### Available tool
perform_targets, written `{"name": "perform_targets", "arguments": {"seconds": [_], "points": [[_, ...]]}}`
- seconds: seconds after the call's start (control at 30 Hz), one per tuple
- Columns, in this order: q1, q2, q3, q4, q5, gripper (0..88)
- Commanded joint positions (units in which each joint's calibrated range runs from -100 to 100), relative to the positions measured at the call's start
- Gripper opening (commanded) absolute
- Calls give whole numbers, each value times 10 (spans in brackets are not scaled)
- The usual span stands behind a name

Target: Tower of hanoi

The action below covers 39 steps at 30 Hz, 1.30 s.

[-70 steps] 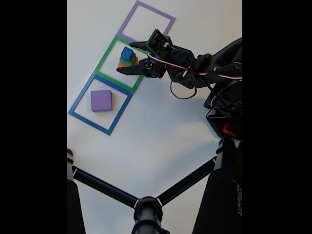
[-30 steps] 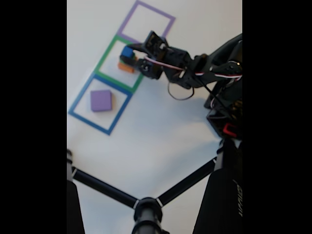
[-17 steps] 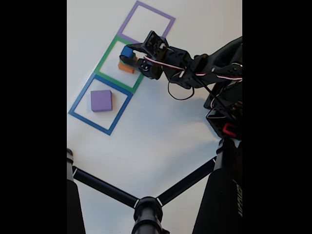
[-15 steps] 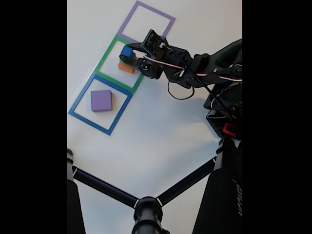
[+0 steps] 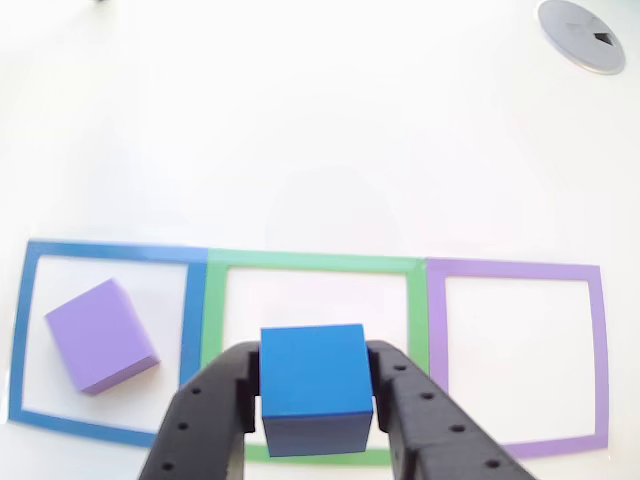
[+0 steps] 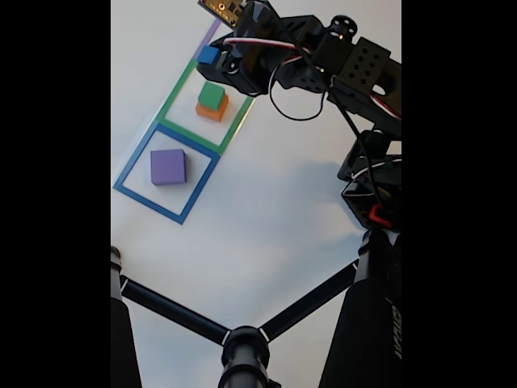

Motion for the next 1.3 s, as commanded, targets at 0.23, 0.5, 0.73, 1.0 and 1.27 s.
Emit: {"name": "perform_targets", "arguments": {"seconds": [0.23,0.5,0.73,1.0,1.27], "points": [[-151,-31,-337,339,0,11],[-216,-51,-325,350,0,12],[-246,-74,-241,306,0,13],[-235,-122,203,-175,0,18],[-260,51,431,-663,0,19]]}}
